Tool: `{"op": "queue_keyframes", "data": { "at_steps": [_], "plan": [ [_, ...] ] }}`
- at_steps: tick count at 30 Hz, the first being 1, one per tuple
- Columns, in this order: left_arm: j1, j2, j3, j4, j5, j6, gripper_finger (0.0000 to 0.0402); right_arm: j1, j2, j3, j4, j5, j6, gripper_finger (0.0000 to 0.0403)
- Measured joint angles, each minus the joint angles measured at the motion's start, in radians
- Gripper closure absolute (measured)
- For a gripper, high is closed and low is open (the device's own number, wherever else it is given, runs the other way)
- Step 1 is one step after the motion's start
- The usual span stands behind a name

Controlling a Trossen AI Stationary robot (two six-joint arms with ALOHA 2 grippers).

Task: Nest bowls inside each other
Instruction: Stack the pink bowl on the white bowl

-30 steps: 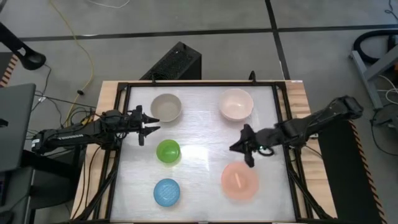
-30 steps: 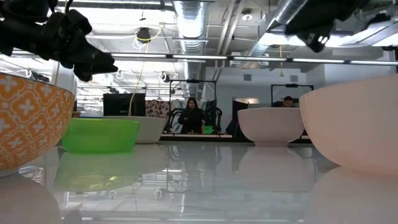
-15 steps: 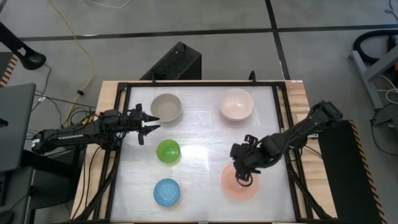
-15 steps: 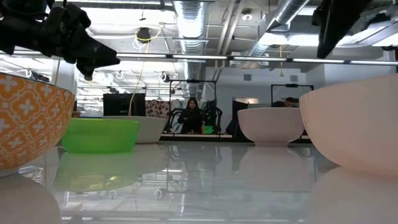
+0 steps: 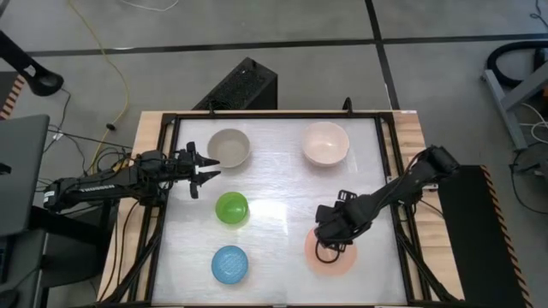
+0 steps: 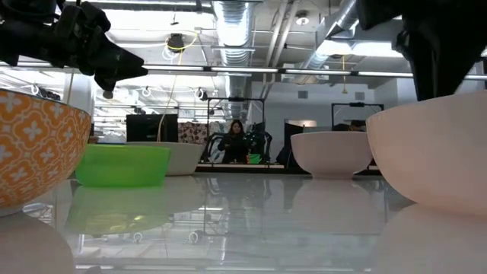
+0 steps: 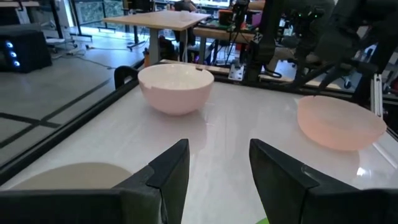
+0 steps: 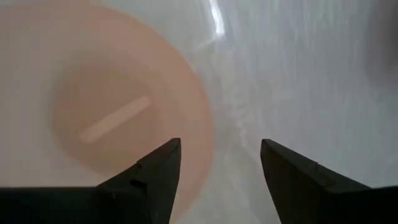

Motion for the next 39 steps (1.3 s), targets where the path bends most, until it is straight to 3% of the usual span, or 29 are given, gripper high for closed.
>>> {"op": "queue_keyframes", "data": {
  "at_steps": [17,21,27,32,39],
  "plan": [
    [0.000,0.000,0.000,-0.007,-0.003,0.000,0.0244,-0.042,-0.048,-0.279,0.352,-0.106,-0.025,0.0174],
    [0.000,0.000,0.000,-0.007,-0.013,-0.001,0.0244,-0.060,-0.048,-0.299,0.395,-0.117,-0.070,0.0232],
    [0.000,0.000,0.000,-0.007,-0.023,-0.008,0.0244,-0.116,-0.065,-0.300,0.392,-0.163,-0.143,0.0382],
    [0.000,0.000,0.000,-0.007,-0.023,-0.018,0.0244,-0.161,-0.133,-0.300,0.385,-0.229,-0.166,0.0389],
    [0.000,0.000,0.000,-0.006,-0.023,-0.029,0.0244,-0.273,-0.366,-0.261,0.331,-0.230,-0.230,0.0397]
  ]
}}
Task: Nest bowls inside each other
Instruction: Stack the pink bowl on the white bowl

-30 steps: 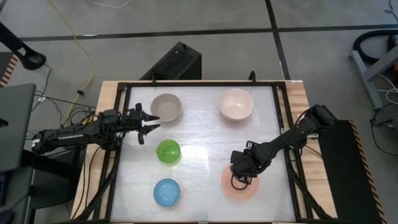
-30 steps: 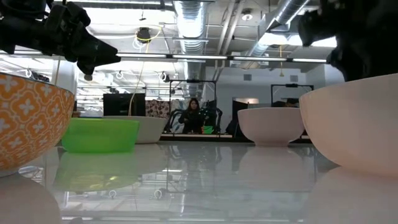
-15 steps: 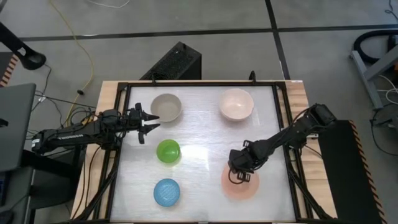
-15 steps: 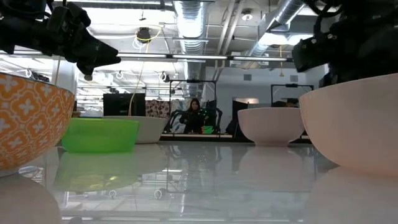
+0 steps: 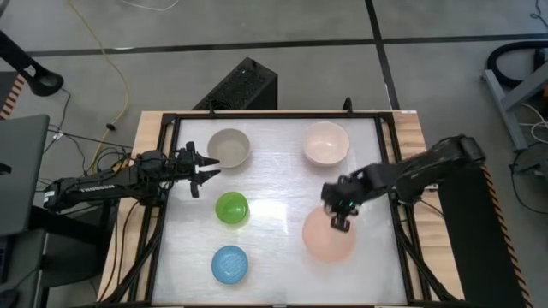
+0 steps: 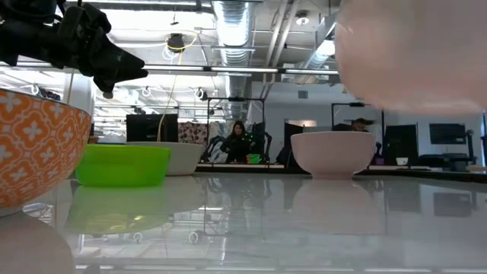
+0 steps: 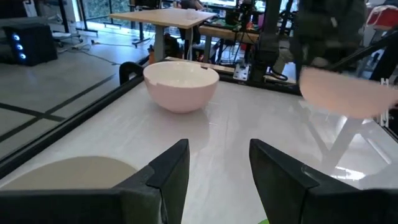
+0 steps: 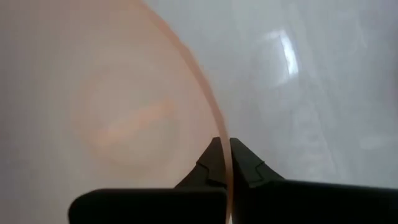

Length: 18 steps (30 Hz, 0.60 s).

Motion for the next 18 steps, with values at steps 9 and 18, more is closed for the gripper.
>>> {"op": "queue_keyframes", "data": {
  "at_steps": [9,18],
  "plan": [
    [0.000,0.000,0.000,0.015,0.000,-0.031,0.0244,-0.326,-0.231,0.011,-0.003,0.032,-0.162,0.0397],
    [0.000,0.000,0.000,0.029,0.001,-0.139,0.0244,-0.783,-0.139,0.092,-0.003,0.029,-0.237,0.0397]
  ]
}}
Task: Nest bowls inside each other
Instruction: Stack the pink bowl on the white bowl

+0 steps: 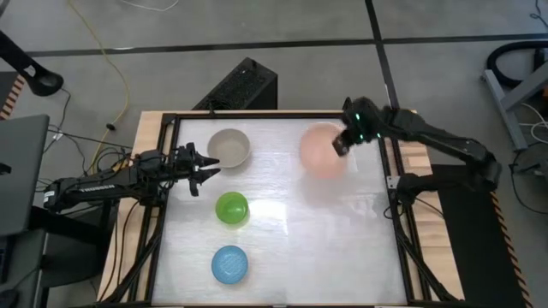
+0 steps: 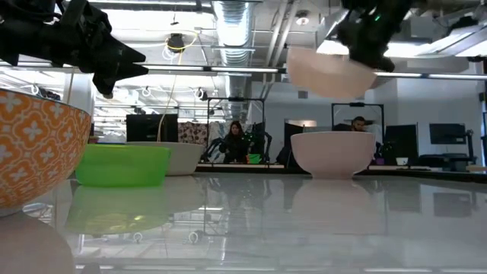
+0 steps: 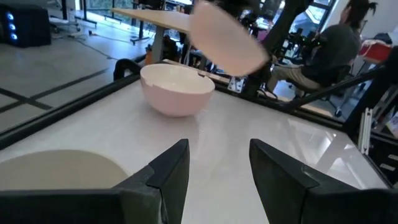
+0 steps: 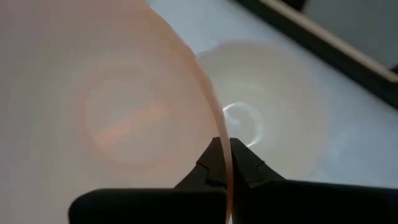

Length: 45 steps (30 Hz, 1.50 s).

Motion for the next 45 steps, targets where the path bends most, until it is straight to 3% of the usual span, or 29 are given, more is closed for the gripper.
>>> {"op": "queue_keyframes", "data": {
  "at_steps": [3,8,13,30,45],
  "plan": [
    [0.000,0.000,0.000,-0.001,0.000,-0.002,0.0244,-0.087,0.076,0.038,-0.006,-0.012,-0.033,0.0397],
    [0.000,0.000,0.000,-0.018,0.000,-0.002,0.0244,-0.212,0.185,0.056,-0.020,-0.123,-0.114,0.0397],
    [0.000,0.000,0.000,-0.050,0.000,-0.007,0.0244,-0.306,0.240,0.056,-0.009,-0.131,-0.122,0.0397],
    [0.000,0.000,0.000,-0.090,0.000,-0.037,0.0244,-0.329,0.356,-0.035,0.064,-0.062,-0.126,0.0396],
    [0.000,0.000,0.000,-0.089,0.000,-0.036,0.0244,-0.279,0.357,-0.052,0.062,-0.049,-0.153,0.0319]
  ]
}}
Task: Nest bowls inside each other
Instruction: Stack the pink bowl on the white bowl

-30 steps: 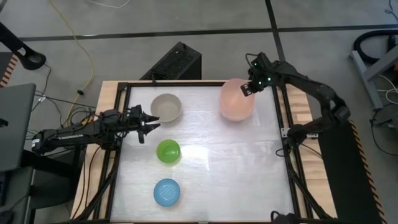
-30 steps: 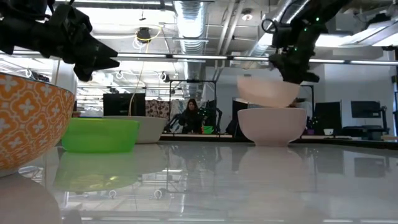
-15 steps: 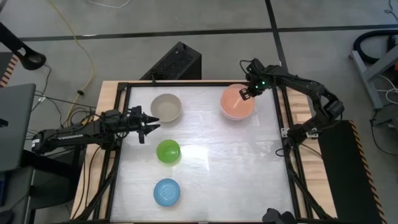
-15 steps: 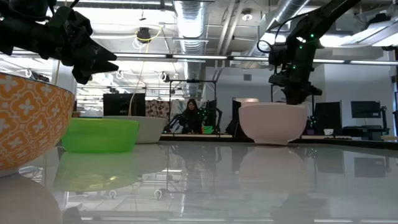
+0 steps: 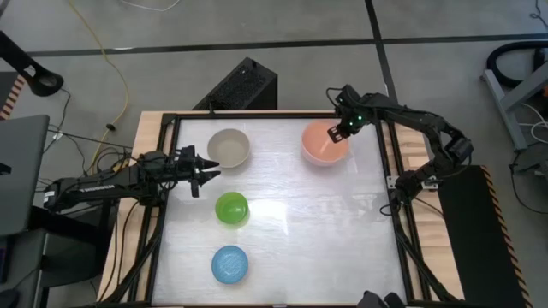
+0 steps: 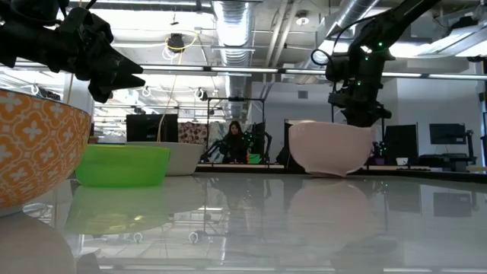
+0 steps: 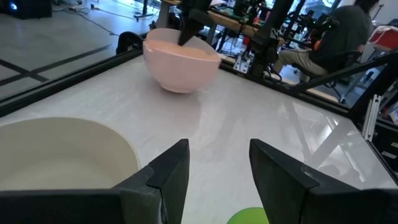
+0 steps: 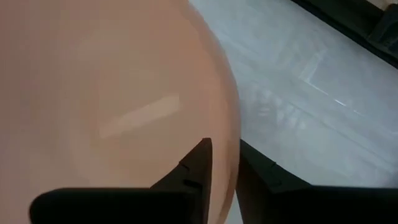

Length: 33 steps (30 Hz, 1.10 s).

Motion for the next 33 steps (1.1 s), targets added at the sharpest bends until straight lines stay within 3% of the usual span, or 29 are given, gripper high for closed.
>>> {"op": "queue_keyframes", "data": {
  "at_steps": [17,22,25,29,33],
  "plan": [
    [0.000,0.000,0.000,0.000,0.001,0.001,0.0244,0.069,-0.058,0.122,-0.108,0.002,-0.003,0.0293],
    [0.000,0.000,0.000,0.001,0.011,0.000,0.0244,0.095,-0.084,0.123,-0.125,0.053,-0.011,0.0296],
    [0.000,0.000,0.000,0.002,0.018,0.000,0.0244,0.125,-0.093,0.123,-0.127,0.055,-0.024,0.0317],
    [0.000,0.000,0.000,0.002,0.020,-0.001,0.0244,0.147,-0.097,0.098,-0.109,0.050,-0.046,0.0384],
    [0.000,0.000,0.000,0.002,0.020,-0.003,0.0244,0.133,-0.095,0.014,-0.053,0.055,-0.041,0.0390]
  ]
}}
